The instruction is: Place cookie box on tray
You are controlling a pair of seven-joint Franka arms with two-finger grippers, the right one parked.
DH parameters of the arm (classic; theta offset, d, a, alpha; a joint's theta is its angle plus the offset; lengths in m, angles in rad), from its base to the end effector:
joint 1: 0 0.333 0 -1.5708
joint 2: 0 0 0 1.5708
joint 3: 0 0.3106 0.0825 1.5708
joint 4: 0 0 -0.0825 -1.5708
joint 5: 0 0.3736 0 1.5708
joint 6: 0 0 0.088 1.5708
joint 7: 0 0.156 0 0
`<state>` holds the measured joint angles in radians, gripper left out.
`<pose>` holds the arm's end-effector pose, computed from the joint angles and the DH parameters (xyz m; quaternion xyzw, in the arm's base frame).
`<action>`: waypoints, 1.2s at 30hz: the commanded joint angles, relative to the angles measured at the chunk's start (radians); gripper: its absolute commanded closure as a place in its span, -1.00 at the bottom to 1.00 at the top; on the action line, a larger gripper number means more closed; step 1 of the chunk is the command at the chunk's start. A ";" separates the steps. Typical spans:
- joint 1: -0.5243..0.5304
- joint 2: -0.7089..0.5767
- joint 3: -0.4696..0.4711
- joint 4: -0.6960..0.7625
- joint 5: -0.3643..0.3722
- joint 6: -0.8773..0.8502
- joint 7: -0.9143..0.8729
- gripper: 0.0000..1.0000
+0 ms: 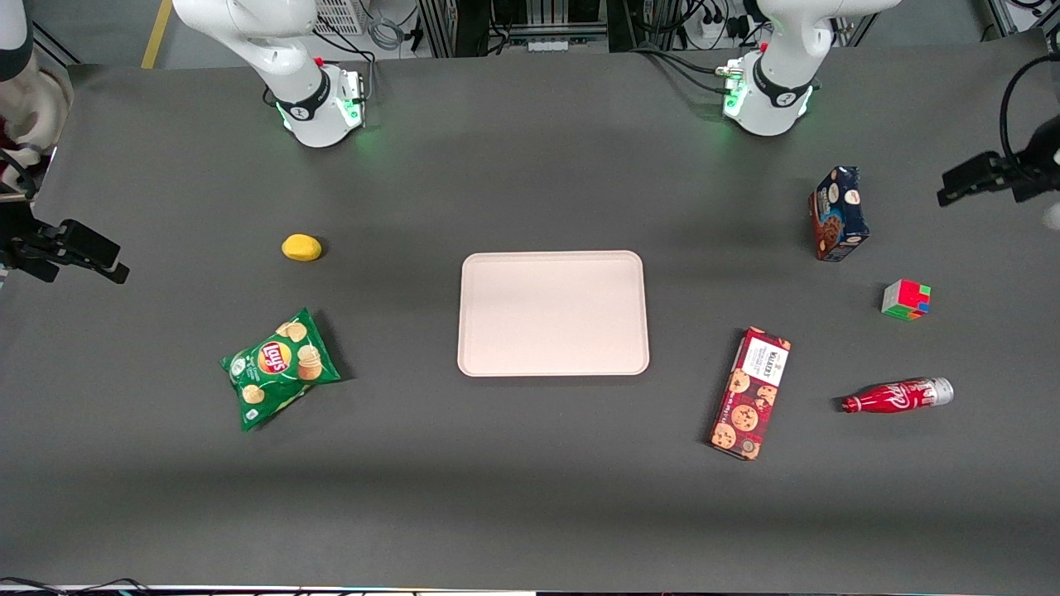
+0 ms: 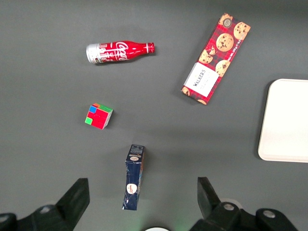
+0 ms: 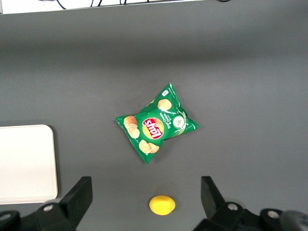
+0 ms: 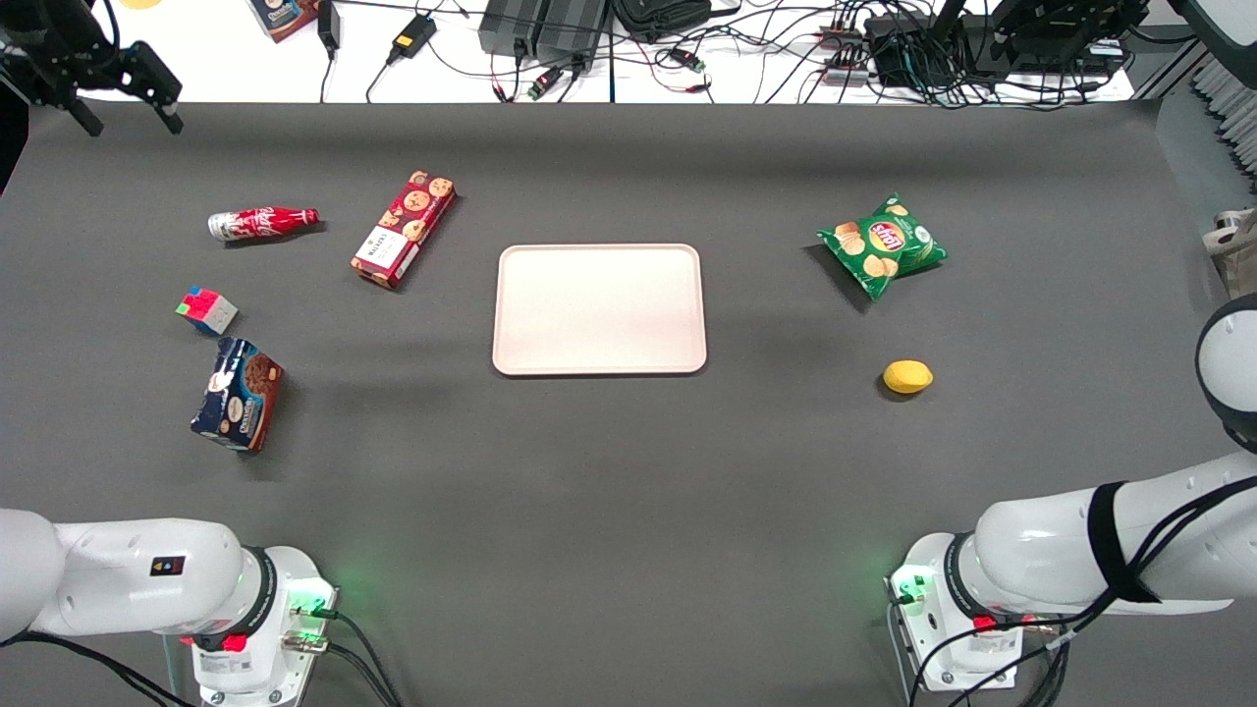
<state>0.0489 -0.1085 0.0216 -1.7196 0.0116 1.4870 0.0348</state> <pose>0.4916 0.0371 0.5524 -0.9979 -0.0178 0.0622 0.0014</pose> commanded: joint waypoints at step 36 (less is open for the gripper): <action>0.006 -0.143 0.133 -1.029 0.157 0.932 0.215 -1.00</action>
<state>0.0576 -0.2834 0.1533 -2.7176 0.1285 2.3489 0.2345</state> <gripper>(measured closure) 0.000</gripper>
